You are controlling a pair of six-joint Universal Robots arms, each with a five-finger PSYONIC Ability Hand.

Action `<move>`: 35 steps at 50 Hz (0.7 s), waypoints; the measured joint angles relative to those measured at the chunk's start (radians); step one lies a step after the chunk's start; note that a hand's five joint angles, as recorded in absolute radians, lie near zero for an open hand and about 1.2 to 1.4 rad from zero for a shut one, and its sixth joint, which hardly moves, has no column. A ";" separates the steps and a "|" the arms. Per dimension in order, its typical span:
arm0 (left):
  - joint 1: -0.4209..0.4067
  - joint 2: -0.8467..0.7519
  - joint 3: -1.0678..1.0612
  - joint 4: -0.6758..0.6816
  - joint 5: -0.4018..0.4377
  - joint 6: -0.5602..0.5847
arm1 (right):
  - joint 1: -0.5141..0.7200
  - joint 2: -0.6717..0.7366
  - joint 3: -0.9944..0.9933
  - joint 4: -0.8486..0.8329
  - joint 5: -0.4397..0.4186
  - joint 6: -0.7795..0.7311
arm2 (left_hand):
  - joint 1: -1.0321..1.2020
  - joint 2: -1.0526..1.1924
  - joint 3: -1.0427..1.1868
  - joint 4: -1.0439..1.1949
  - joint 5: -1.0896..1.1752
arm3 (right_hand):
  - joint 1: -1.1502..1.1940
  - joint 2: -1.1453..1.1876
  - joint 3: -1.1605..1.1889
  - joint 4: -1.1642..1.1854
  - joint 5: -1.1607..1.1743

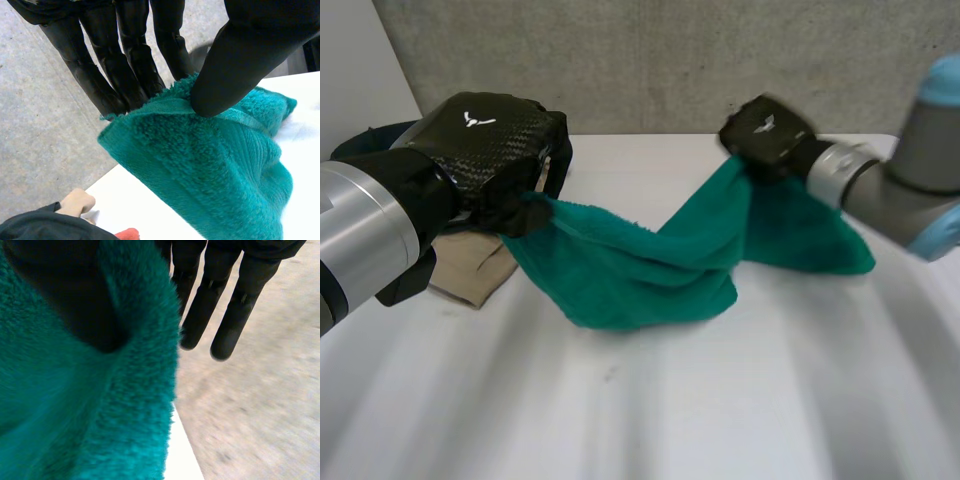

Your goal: Fold the laundry.

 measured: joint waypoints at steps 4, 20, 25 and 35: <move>-0.007 -0.005 0.009 0.004 -0.004 -0.017 | 0.033 0.101 -0.053 -0.024 0.011 -0.033 | 0.000 0.000 0.000 0.000 0.000 | -0.511 -0.525 -0.547 -0.543 -0.545; -0.056 -0.024 0.211 -0.008 -0.022 -0.053 | -0.013 -0.353 0.385 0.222 0.466 0.542 | 0.000 0.000 0.000 0.000 0.000 | -0.582 -0.614 -0.647 -0.662 -0.628; -0.085 -0.049 0.296 -0.040 -0.038 -0.057 | -0.038 -0.496 0.637 0.276 0.421 0.698 | 0.000 0.000 0.000 0.000 0.000 | -0.496 -0.520 -0.547 -0.563 -0.533; -0.136 -0.057 0.381 -0.089 -0.062 -0.055 | 0.003 -0.467 0.858 0.039 0.395 0.722 | 0.000 0.000 0.000 0.000 0.000 | -0.500 -0.522 -0.559 -0.571 -0.565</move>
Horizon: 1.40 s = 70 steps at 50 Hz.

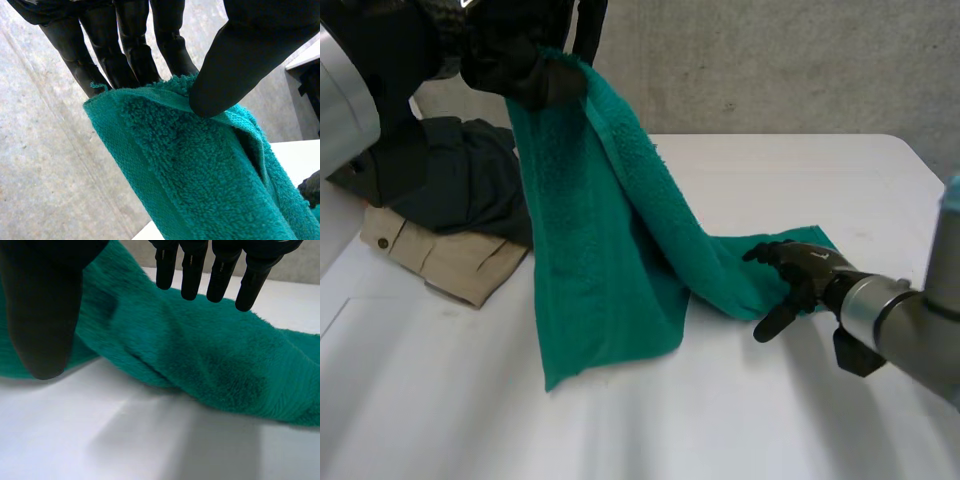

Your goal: Fold the laundry.

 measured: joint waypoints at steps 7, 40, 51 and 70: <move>-0.012 0.030 0.027 -0.008 -0.009 -0.001 | 0.038 0.153 -0.045 -0.197 0.134 -0.073 | 0.000 0.000 0.000 0.000 0.000 | 0.393 0.396 0.393 0.366 0.391; 0.150 0.095 -0.314 -0.005 0.072 -0.005 | -0.004 0.460 -0.812 -0.029 -0.411 -0.631 | 0.000 0.000 0.000 0.000 0.000 | 0.348 0.370 0.391 0.422 0.409; 0.135 0.081 -0.266 0.007 0.071 -0.010 | 0.042 0.414 -0.749 0.011 -0.147 -0.524 | 0.000 0.000 0.000 0.000 0.000 | -0.089 -0.101 -0.104 -0.105 -0.069; 0.043 0.084 -0.026 0.020 0.068 -0.017 | 0.007 0.200 -0.325 0.090 -0.071 -0.252 | 0.000 0.000 0.000 0.000 0.000 | -0.085 -0.097 -0.088 -0.090 -0.065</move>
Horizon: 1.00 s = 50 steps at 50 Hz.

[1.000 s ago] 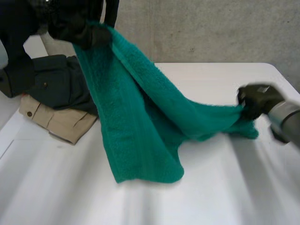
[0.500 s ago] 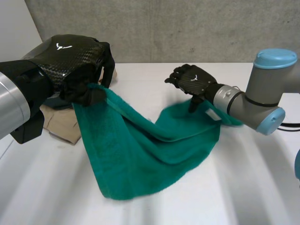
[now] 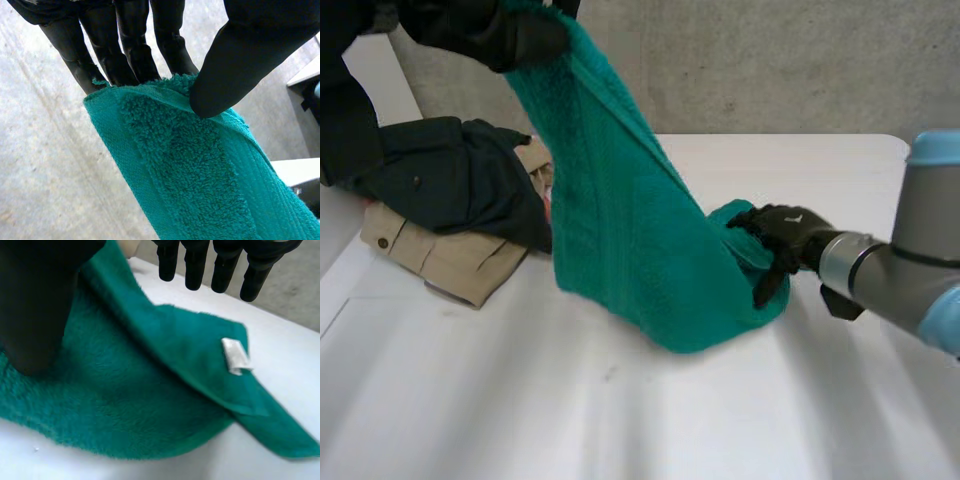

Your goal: Fold the laundry.

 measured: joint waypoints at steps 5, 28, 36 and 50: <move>-0.028 0.002 0.016 0.000 -0.005 0.004 | 0.035 0.088 -0.008 -0.103 -0.009 0.024 | 0.000 0.000 0.000 0.000 0.000 | 0.023 0.035 0.032 0.029 0.029; 0.179 0.035 -0.159 -0.004 -0.010 0.031 | 0.015 0.063 -0.114 -0.032 0.032 -0.150 | 0.000 0.000 0.000 0.000 0.000 | 0.884 0.963 0.959 0.972 0.924; 0.346 -0.205 -0.296 0.013 0.038 0.119 | -0.091 -0.102 -0.112 0.397 -0.031 -0.587 | 0.000 0.000 0.000 0.000 0.000 | 0.884 0.963 0.959 0.974 0.924; 0.303 -0.767 0.242 0.023 -0.071 0.192 | -0.079 0.119 -0.506 0.526 0.024 -0.717 | 0.000 0.000 0.001 0.000 0.000 | 0.884 0.963 0.962 0.975 0.924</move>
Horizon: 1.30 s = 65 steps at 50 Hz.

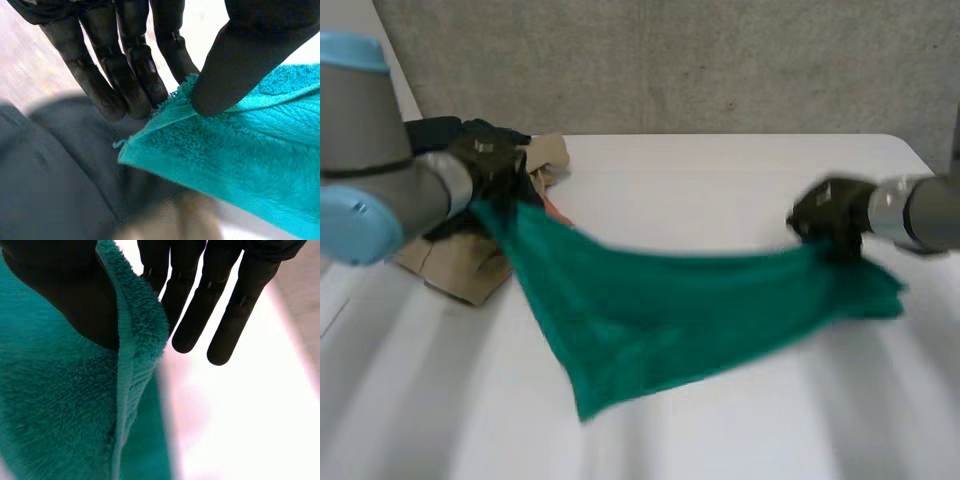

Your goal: Fold the laundry.

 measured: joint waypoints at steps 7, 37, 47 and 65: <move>-0.040 -0.069 0.404 0.134 -0.058 -0.039 | 0.008 0.017 -0.234 -0.378 0.056 0.317 | 0.000 0.001 0.001 0.000 0.000 | 0.000 0.000 0.000 0.000 0.000; -0.010 -0.024 -0.300 0.413 -0.071 -0.140 | 0.028 0.076 0.448 -0.744 -0.047 0.358 | 0.000 0.002 0.002 0.000 0.000 | -0.016 -0.040 -0.043 -0.037 -0.026; 0.009 0.111 -0.419 0.440 -0.035 -0.133 | -0.016 -0.036 0.502 -0.621 -0.021 0.466 | 0.000 0.002 0.002 0.000 0.000 | -0.451 -0.504 -0.533 -0.551 -0.523; 0.008 0.168 -0.502 0.498 -0.011 -0.133 | -0.083 0.036 0.470 -0.610 0.046 0.704 | 0.000 0.002 0.002 0.000 0.000 | -0.527 -0.591 -0.606 -0.617 -0.596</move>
